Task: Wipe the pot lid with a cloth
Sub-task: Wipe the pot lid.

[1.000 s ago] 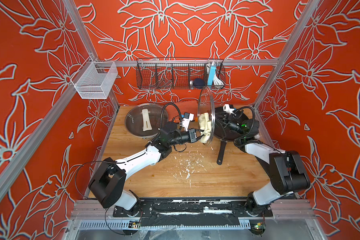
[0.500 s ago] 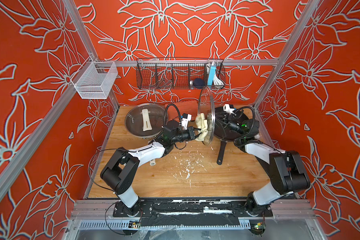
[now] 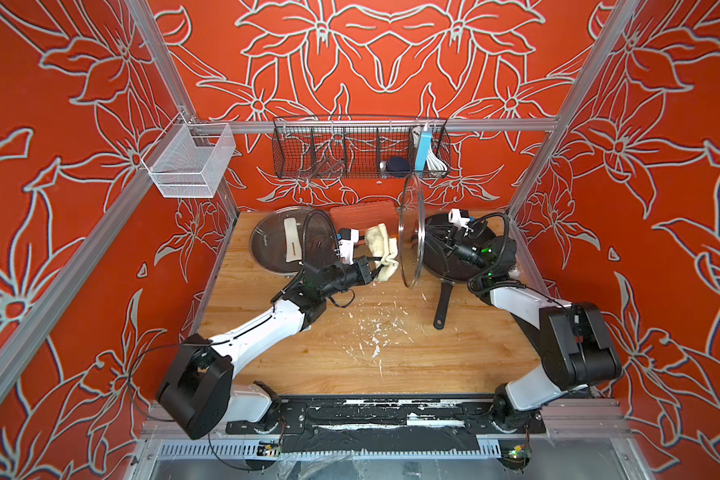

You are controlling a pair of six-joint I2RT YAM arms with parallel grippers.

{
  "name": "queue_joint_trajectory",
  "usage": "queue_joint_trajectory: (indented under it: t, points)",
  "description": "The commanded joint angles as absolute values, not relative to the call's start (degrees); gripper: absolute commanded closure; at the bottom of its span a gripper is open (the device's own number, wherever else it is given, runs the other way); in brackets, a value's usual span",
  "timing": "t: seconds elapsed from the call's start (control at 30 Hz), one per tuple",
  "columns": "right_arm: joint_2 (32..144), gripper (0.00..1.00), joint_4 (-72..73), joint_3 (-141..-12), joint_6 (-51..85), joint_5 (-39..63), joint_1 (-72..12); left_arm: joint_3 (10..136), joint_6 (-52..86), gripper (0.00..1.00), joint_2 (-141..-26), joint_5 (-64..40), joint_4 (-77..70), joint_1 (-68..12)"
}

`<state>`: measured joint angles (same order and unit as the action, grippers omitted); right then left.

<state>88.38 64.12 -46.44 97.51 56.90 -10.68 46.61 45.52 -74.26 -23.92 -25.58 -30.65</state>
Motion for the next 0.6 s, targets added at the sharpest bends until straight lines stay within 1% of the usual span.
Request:
queue_joint_trajectory:
  t: [0.0, 0.17, 0.23, 0.33, 0.4, 0.57]
  points:
    - [82.9, 1.0, 64.5, -47.2, 91.2, 53.4, -11.1, 46.2, 41.5, 1.0, -69.2, -19.6, -21.3, -30.5]
    - [79.9, 1.0, 56.1, -46.4, 84.3, 53.0, -11.1, 46.0, 39.0, 1.0, -61.9, -14.3, -14.1, -30.5]
    - [77.7, 1.0, 48.3, -46.5, 78.4, 52.3, -11.1, 47.2, 38.0, 1.0, -59.5, -12.2, -9.0, -30.5]
    - [72.4, 1.0, 30.6, -48.1, 65.5, 49.4, -11.5, 47.6, 36.3, 1.0, -56.2, -10.3, -6.1, -30.5]
    - [69.0, 1.0, 18.7, -49.7, 57.1, 45.7, -11.8, 48.3, 35.1, 1.0, -53.7, -8.8, -3.7, -30.5]
    - [64.0, 1.0, 3.8, -52.5, 45.4, 39.0, -12.8, 54.1, 28.5, 1.0, -52.0, -8.3, 5.5, -30.5]
